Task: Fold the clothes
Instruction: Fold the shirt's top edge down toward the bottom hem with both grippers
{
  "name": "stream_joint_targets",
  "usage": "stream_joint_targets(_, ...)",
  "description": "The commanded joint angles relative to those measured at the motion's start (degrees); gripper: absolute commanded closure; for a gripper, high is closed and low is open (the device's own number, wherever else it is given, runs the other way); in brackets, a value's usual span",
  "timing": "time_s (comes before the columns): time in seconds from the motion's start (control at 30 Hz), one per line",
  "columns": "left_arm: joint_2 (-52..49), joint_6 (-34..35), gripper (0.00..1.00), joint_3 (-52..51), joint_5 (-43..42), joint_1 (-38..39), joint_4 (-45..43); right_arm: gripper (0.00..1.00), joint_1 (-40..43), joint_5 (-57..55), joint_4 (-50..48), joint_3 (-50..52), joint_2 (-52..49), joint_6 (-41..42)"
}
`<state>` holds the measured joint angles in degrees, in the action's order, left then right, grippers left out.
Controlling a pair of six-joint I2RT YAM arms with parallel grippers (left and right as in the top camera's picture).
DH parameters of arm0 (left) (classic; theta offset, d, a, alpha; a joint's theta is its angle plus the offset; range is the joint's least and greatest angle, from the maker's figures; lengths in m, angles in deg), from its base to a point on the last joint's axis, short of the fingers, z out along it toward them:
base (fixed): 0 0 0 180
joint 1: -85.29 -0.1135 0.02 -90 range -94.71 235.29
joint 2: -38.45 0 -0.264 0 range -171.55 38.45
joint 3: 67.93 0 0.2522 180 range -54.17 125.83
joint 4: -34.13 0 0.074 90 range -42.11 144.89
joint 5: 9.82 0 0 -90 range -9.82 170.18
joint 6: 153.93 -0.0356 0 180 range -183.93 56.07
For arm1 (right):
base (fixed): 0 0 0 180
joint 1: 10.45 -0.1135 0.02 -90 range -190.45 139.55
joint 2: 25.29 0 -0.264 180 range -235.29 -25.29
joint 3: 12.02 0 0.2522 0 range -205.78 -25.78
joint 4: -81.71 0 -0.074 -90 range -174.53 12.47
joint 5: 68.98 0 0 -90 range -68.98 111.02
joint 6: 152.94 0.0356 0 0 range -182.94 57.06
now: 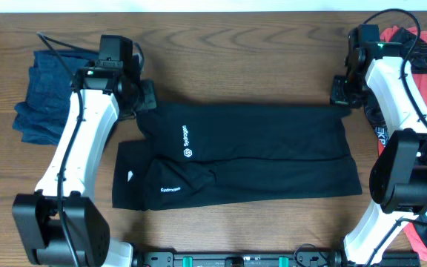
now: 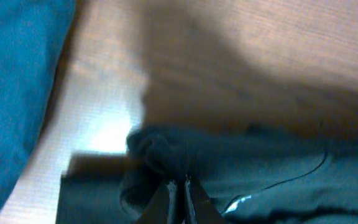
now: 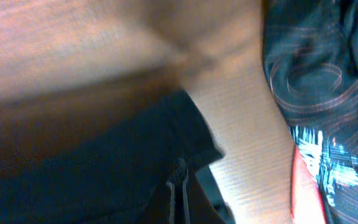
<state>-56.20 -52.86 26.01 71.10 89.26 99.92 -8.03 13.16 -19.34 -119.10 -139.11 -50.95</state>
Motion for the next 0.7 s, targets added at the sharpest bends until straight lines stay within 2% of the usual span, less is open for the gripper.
stream_joint_targets(0.0,0.15,1.75,0.94,-0.02,0.52,-0.04,4.17,0.99,0.68,-2.97,2.78,-0.07,2.19,0.85)
stream_joint_targets(0.4,0.15,2.99,0.94,-0.28,-0.5,-0.04,18.69,0.99,1.05,-9.57,14.29,-0.04,2.29,0.87)
stream_joint_targets(0.67,0.15,3.02,0.94,-4.04,-3.21,-0.02,21.68,0.99,1.44,-10.4,19.19,0.33,2.27,0.83)
